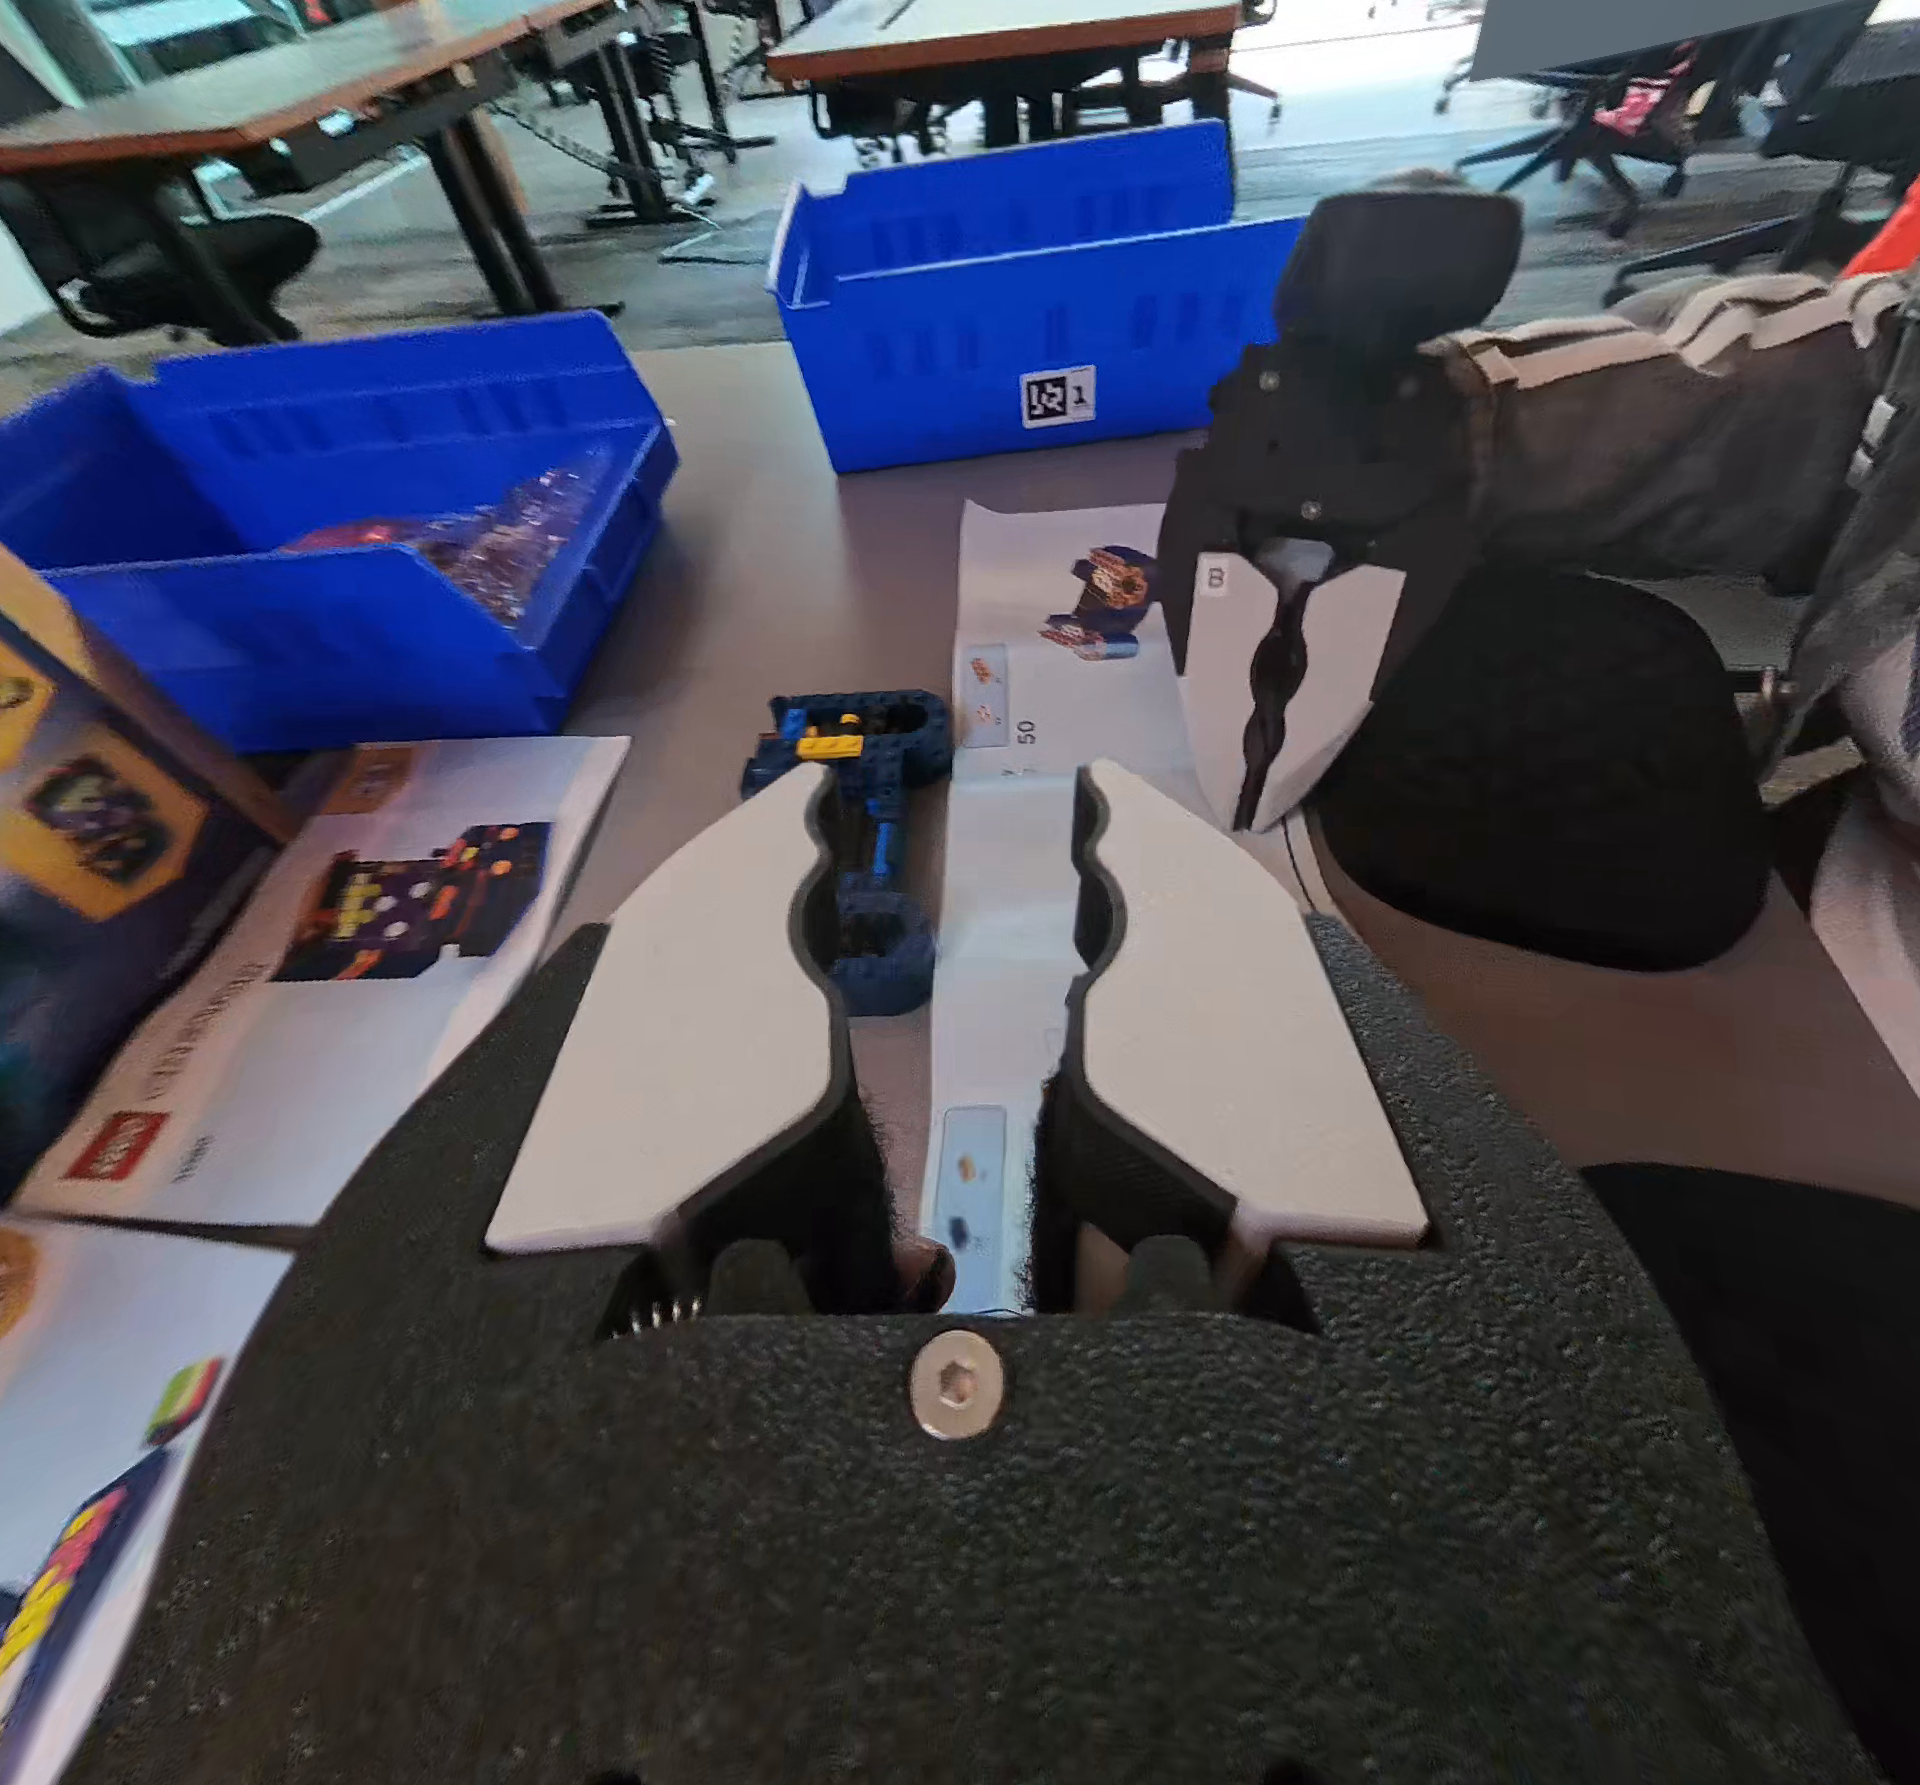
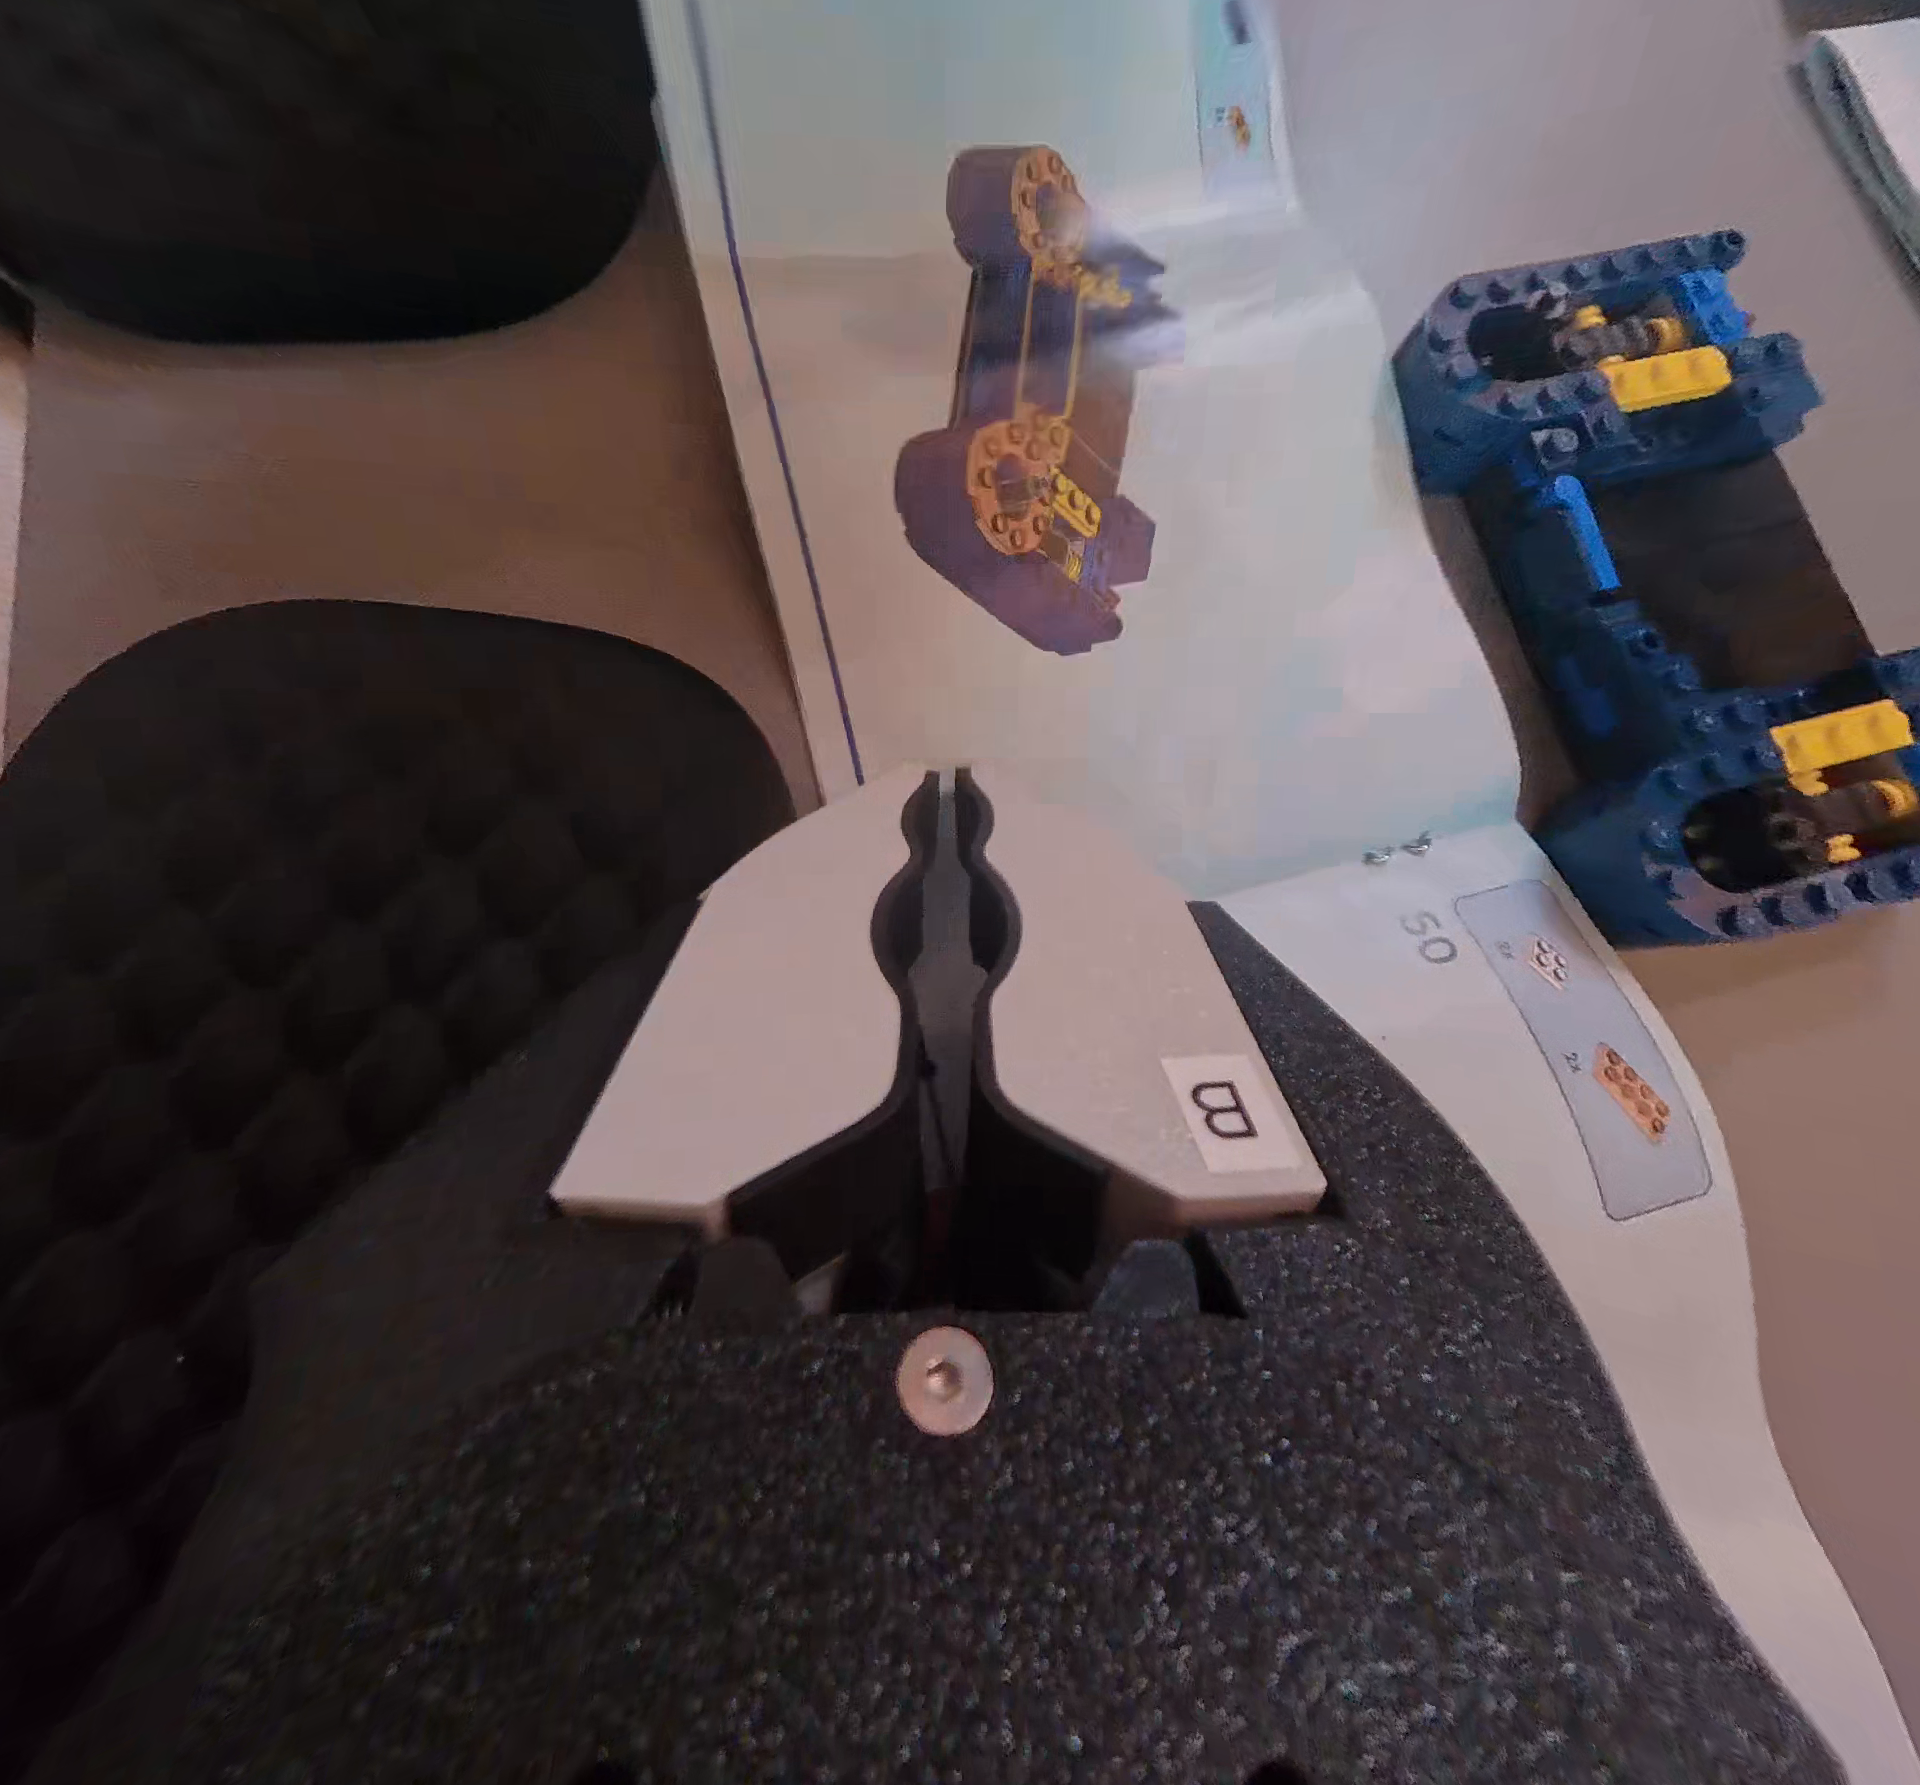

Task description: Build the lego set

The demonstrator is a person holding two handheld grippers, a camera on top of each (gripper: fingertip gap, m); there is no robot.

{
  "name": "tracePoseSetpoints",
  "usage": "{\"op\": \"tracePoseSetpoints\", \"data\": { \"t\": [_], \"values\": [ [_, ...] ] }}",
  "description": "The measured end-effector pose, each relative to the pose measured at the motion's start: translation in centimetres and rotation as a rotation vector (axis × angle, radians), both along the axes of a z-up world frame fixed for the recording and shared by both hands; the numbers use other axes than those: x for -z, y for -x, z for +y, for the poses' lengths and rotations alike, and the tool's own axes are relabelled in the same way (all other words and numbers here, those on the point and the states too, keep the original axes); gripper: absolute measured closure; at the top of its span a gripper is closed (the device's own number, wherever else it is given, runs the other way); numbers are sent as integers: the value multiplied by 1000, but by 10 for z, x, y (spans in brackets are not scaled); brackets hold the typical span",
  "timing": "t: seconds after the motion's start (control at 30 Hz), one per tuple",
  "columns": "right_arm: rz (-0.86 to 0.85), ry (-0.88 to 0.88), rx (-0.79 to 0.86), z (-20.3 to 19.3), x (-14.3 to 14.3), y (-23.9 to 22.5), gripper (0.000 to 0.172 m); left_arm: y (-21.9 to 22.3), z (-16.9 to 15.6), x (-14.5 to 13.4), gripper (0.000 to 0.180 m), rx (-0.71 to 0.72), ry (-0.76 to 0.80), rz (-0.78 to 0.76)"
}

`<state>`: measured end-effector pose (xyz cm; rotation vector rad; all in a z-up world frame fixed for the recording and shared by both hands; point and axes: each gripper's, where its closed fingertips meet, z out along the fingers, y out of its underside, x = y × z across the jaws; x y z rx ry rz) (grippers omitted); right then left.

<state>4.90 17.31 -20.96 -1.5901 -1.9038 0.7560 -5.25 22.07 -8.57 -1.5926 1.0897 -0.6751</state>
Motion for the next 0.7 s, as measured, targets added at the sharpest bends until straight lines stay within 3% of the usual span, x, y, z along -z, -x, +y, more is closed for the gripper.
{"op": "tracePoseSetpoints", "data": {
  "t": [0.13, 0.2, 0.33, 0.5, 0.7],
  "values": [
    [20, 6, -51, -3, -14, -4, 163, 8, -2, -7, 143, -83, -49, 79],
    [58, -6, -29, 11, -29, -7, 164, -1, -9, 0, 148, -60, -27, 148],
    [47, -57, 33, 51, -35, -11, 172, -42, -40, 51, 158, 141, 142, 366],
    [36, -52, -76, 41, 0, 5, 171, -56, -55, 122, 174, 234, 230, 549],
    [56, 49, 10, 47, 0, -12, 172, -32, -63, 122, 177, 143, 482, 399]
  ]
}}
